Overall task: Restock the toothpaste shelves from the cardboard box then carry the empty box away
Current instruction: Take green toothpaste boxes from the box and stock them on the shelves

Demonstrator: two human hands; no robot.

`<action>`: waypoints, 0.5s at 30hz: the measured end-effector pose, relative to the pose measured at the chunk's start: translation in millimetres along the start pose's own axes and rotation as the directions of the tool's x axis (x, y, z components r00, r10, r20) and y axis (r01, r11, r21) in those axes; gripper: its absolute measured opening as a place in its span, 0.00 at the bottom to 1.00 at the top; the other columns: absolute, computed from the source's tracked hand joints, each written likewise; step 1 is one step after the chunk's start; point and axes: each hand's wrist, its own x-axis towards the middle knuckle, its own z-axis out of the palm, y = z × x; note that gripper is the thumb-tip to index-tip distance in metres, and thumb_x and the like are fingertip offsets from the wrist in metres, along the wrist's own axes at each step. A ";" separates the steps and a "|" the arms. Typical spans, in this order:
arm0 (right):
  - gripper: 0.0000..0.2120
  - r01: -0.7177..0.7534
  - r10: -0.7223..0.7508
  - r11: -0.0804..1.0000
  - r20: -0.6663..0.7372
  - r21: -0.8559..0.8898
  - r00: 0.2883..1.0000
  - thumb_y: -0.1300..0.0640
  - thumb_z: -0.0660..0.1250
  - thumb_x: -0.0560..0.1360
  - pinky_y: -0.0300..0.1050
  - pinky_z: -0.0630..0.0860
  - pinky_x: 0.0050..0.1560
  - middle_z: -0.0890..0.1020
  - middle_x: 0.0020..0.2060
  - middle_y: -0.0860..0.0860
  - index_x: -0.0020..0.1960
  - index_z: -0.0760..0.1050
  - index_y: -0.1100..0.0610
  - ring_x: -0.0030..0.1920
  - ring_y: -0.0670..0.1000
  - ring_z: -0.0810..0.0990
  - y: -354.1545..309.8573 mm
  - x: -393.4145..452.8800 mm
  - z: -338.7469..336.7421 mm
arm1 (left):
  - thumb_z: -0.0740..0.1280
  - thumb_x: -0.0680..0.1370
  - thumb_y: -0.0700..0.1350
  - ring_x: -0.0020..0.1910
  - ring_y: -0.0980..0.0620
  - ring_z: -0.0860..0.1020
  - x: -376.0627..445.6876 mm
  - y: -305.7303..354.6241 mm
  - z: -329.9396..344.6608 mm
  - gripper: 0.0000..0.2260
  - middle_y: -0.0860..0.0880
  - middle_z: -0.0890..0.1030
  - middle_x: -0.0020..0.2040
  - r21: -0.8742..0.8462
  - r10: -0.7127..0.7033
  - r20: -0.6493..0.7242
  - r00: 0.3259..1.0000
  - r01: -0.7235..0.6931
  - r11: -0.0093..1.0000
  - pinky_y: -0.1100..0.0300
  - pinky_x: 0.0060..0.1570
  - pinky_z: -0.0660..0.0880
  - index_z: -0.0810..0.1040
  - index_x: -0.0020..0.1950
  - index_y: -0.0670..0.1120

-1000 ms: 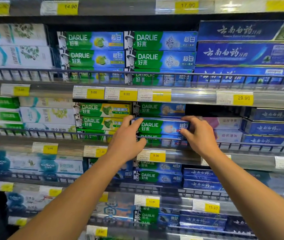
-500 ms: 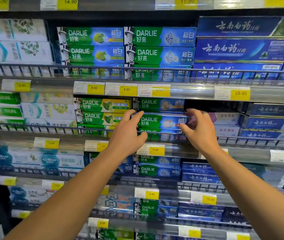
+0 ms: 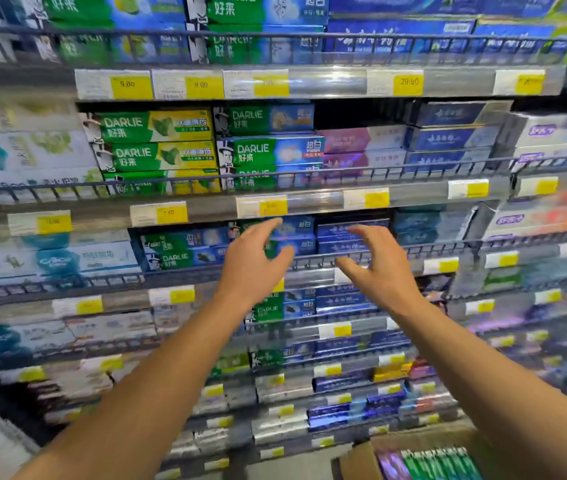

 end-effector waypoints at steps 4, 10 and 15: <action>0.26 -0.116 0.120 0.992 0.097 -0.053 0.988 0.51 0.71 0.75 0.48 0.69 0.63 0.73 0.64 0.54 0.70 0.69 0.55 0.64 0.54 0.72 30.9 -76.4 -4.6 | 0.68 0.79 0.49 0.68 0.48 0.71 -50.1 5.3 39.9 0.25 0.48 0.72 0.71 -0.047 -0.075 0.133 0.988 0.082 0.995 0.52 0.66 0.69 0.67 0.75 0.50; 0.27 -0.244 0.280 0.952 0.209 -0.183 0.937 0.50 0.73 0.73 0.49 0.70 0.60 0.73 0.61 0.56 0.68 0.70 0.57 0.62 0.57 0.73 98.9 -189.6 -29.4 | 0.68 0.79 0.49 0.67 0.47 0.72 -124.3 29.9 115.2 0.24 0.48 0.74 0.70 -0.035 -0.100 0.333 0.937 0.118 0.992 0.51 0.67 0.69 0.68 0.74 0.49; 0.24 -0.307 0.354 0.922 0.194 -0.235 0.915 0.53 0.74 0.70 0.46 0.70 0.59 0.77 0.58 0.55 0.63 0.74 0.57 0.61 0.57 0.75 168.1 -260.3 -77.5 | 0.68 0.78 0.50 0.66 0.47 0.74 -178.8 69.5 193.7 0.25 0.47 0.74 0.69 0.002 -0.146 0.424 0.894 0.160 0.987 0.50 0.66 0.70 0.68 0.74 0.50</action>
